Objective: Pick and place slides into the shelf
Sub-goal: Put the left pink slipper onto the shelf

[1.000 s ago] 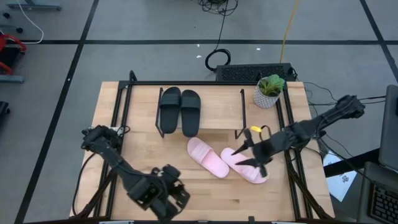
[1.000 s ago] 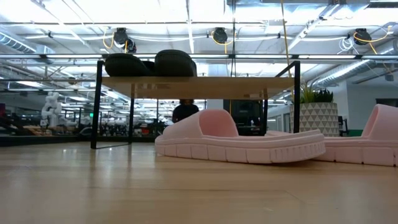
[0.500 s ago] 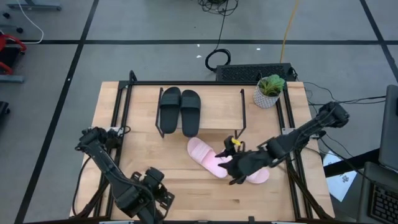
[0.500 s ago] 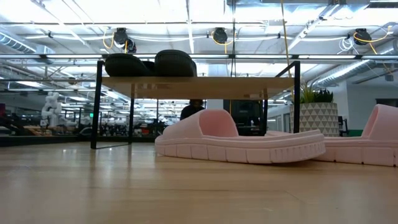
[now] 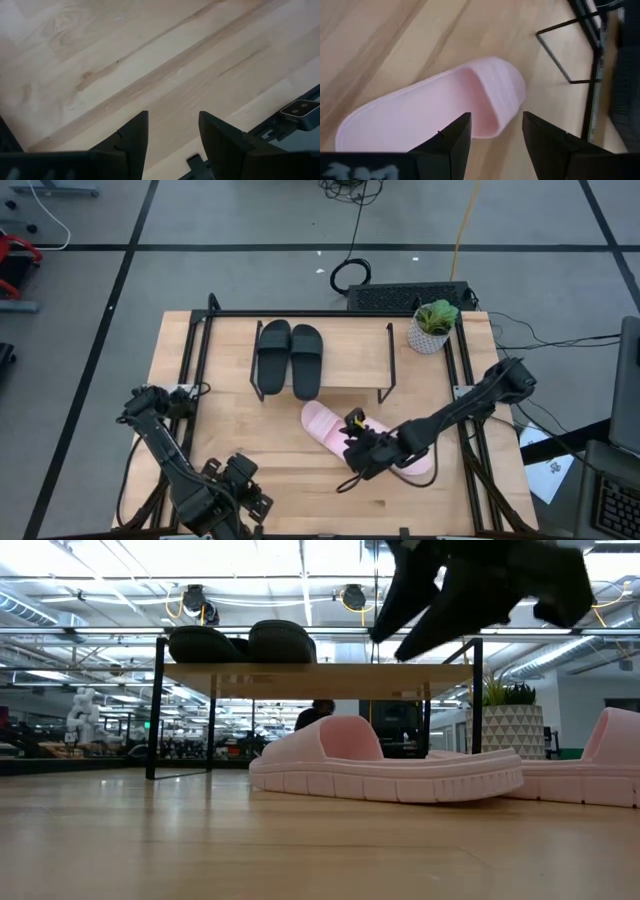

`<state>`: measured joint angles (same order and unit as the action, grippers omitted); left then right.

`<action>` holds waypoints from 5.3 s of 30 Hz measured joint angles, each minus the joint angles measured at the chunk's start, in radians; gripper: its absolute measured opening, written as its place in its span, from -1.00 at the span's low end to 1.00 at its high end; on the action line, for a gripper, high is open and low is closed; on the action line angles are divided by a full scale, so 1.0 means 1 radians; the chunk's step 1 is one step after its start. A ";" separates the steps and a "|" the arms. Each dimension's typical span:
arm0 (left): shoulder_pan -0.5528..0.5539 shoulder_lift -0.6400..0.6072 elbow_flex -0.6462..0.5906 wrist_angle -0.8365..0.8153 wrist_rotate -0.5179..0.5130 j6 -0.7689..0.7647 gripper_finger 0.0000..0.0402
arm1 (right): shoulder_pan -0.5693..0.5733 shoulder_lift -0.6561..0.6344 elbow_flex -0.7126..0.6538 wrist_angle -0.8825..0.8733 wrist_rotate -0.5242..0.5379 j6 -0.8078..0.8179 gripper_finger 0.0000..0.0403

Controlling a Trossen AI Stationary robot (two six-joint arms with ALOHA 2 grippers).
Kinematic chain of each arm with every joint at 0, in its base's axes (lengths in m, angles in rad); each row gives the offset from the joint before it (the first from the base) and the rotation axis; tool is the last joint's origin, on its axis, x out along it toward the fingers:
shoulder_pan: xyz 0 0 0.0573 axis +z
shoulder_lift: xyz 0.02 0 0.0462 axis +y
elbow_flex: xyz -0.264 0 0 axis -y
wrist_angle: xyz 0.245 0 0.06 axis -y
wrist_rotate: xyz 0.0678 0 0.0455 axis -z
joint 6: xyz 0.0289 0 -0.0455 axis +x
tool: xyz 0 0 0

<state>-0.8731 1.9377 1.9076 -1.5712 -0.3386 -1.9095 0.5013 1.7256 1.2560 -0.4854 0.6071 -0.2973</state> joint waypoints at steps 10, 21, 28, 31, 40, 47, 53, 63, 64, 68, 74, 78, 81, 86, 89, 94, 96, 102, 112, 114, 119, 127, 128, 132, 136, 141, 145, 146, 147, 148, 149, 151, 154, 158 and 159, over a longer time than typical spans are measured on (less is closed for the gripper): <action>-0.014 0.000 0.000 0.000 -0.003 -0.003 -0.14 | -0.005 0.080 0.000 0.078 0.084 -0.097 -0.16; -0.014 0.000 0.000 0.000 -0.003 0.000 -0.14 | -0.030 0.090 0.000 0.114 0.123 -0.160 -0.16; -0.014 0.000 0.000 0.000 -0.006 0.008 -0.14 | -0.030 0.090 0.000 0.108 0.094 -0.134 -0.16; -0.014 0.000 0.000 0.000 -0.024 0.017 -0.14 | -0.030 0.099 0.000 0.111 0.098 -0.134 -0.16; -0.014 0.000 0.000 0.000 -0.030 0.019 -0.14 | -0.029 0.106 -0.001 0.122 0.098 -0.134 -0.16; -0.014 0.000 0.000 0.000 -0.030 0.019 -0.14 | -0.029 0.106 -0.001 0.132 0.097 -0.109 -0.16; -0.014 0.000 0.000 0.000 -0.030 0.011 -0.14 | -0.028 0.120 0.000 0.145 0.072 -0.108 -0.16; -0.012 0.000 0.000 0.000 -0.030 0.002 -0.14 | -0.028 0.228 -0.002 0.148 0.209 -0.241 -0.16; -0.012 0.000 0.000 0.000 -0.030 -0.001 -0.14 | -0.028 0.230 -0.002 0.155 0.223 -0.248 -0.16; -0.012 0.000 0.000 0.000 -0.030 -0.005 -0.14 | -0.028 0.227 -0.002 0.186 0.233 -0.268 -0.16; -0.012 0.000 0.000 0.000 -0.053 -0.002 -0.14 | -0.025 0.226 -0.002 0.236 0.225 -0.302 -0.16; -0.012 0.000 0.000 0.000 -0.055 0.000 -0.14 | -0.035 0.225 -0.002 0.236 0.177 -0.297 -0.16; -0.012 0.000 0.000 0.000 -0.055 0.000 -0.14 | -0.047 0.225 -0.002 0.251 0.174 -0.305 -0.16; -0.012 0.000 0.000 0.000 -0.055 0.003 -0.14 | -0.070 0.225 -0.001 0.308 0.173 -0.332 -0.16; -0.012 0.000 0.000 0.000 -0.055 0.007 -0.14 | -0.076 0.225 -0.001 0.303 0.169 -0.333 -0.16; -0.012 0.000 0.000 0.000 -0.056 0.019 -0.14 | -0.073 0.225 -0.001 0.285 0.125 -0.315 -0.16; -0.012 0.000 0.000 0.000 -0.056 0.019 -0.14 | -0.068 0.225 -0.001 0.278 0.113 -0.296 -0.16; -0.012 0.000 0.000 0.000 -0.056 0.023 -0.14 | -0.074 0.226 -0.004 0.273 0.094 -0.269 -0.16; -0.012 0.000 0.000 0.000 -0.056 0.026 -0.14 | -0.094 0.283 -0.005 0.289 0.159 -0.294 -0.16; -0.012 0.000 0.000 0.000 -0.056 0.026 -0.14 | -0.094 0.284 -0.005 0.297 0.188 -0.314 -0.17; -0.012 0.000 0.000 0.000 -0.056 0.031 -0.14 | -0.102 0.284 -0.005 0.312 0.201 -0.316 -0.32; -0.012 0.000 0.000 0.000 -0.056 0.031 -0.14 | -0.115 0.284 -0.005 0.316 0.177 -0.306 -0.72; -0.012 0.000 0.000 0.000 -0.056 0.031 -0.14 | -0.115 0.284 -0.005 0.316 0.177 -0.306 -0.78; -0.012 0.000 0.000 0.000 -0.056 0.031 -0.14 | -0.116 0.284 -0.005 0.317 0.177 -0.307 -0.96; -0.012 0.000 0.000 0.000 -0.056 0.031 -0.14 | -0.116 0.284 -0.005 0.318 0.176 -0.297 -0.95; -0.012 0.000 0.000 0.000 -0.056 0.031 -0.14 | -0.114 0.281 -0.005 0.317 0.176 -0.294 -0.98; -0.012 0.000 0.000 0.000 -0.056 0.031 -0.14 | -0.100 0.280 0.015 0.301 0.181 -0.315 -0.99; -0.012 0.000 0.000 0.000 -0.056 0.031 -0.14 | -0.094 0.281 0.027 0.295 0.178 -0.318 -0.99; -0.012 0.000 0.000 0.000 -0.056 0.031 -0.14 | -0.088 0.281 0.044 0.287 0.176 -0.319 -0.99; -0.012 0.000 0.000 0.000 -0.056 0.031 -0.14 | -0.082 0.281 0.061 0.279 0.174 -0.319 -0.99; -0.012 0.000 0.000 0.000 -0.056 0.030 -0.14 | -0.076 0.281 0.079 0.267 0.175 -0.317 -0.99; -0.012 0.000 0.000 0.000 -0.059 0.030 -0.14 | -0.067 0.281 0.116 0.238 0.175 -0.318 -0.99; -0.012 0.000 0.000 0.000 -0.071 0.030 -0.14 | -0.051 0.281 0.185 0.174 0.178 -0.315 -0.99; -0.012 0.000 0.000 0.000 -0.081 0.029 -0.14 | -0.031 0.281 0.281 0.050 0.181 -0.274 -1.00; -0.012 0.000 0.000 0.000 -0.081 0.027 -0.14 | -0.026 0.281 0.309 0.004 0.179 -0.253 -1.00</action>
<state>-0.8852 1.9381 1.9076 -1.5709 -0.4194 -1.8825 0.4756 2.0064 1.5651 -0.4810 0.7865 -0.5506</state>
